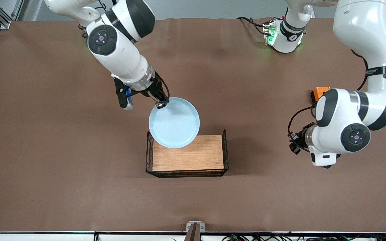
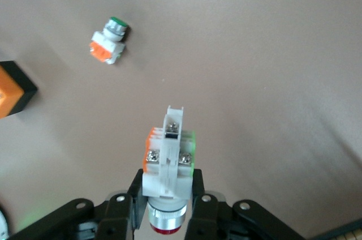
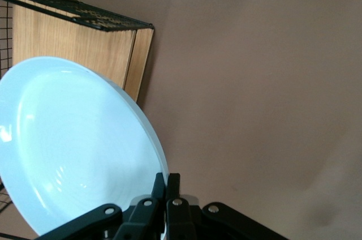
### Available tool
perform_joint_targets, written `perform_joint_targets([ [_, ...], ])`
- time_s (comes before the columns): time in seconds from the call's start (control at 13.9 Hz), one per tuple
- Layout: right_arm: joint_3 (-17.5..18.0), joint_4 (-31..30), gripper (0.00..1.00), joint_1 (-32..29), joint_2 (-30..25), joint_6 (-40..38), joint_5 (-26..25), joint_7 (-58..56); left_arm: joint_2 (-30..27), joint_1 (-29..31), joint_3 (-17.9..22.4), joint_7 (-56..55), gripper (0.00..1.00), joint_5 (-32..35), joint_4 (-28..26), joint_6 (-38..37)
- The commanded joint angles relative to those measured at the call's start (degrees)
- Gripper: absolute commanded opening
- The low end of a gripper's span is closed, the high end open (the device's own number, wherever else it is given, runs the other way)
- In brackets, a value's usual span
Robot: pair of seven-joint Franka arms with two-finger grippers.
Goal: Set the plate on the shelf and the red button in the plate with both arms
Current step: 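Lift the plate with the right gripper and carry it onto the wooden tray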
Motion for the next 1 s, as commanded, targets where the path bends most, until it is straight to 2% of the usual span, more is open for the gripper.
perform_joint_targets([
  [0.0, -0.9, 2.5, 0.00, 1.6, 3.2, 3.9, 0.1, 3.9, -0.7, -0.7, 0.0, -2.6, 0.13, 1.1, 3.7, -4.6],
  [0.14, -1.0, 2.4, 0.00, 1.9, 4.8, 7.0, 0.1, 4.5, -3.1, -0.7, -0.5, -4.3, 0.13, 0.9, 3.9, -5.3],
  [0.43, -1.0, 2.4, 0.00, 2.7, 7.8, 10.0, -2.2, 6.1, -3.3, -2.2, -0.7, -8.7, 0.13, 0.7, 5.3, -5.0],
  [0.93, -1.2, 4.1, 0.01, 2.3, 12.5, 11.9, -2.3, 6.5, -3.4, -4.1, -0.7, -13.7, 0.13, 0.4, 6.1, -4.8],
])
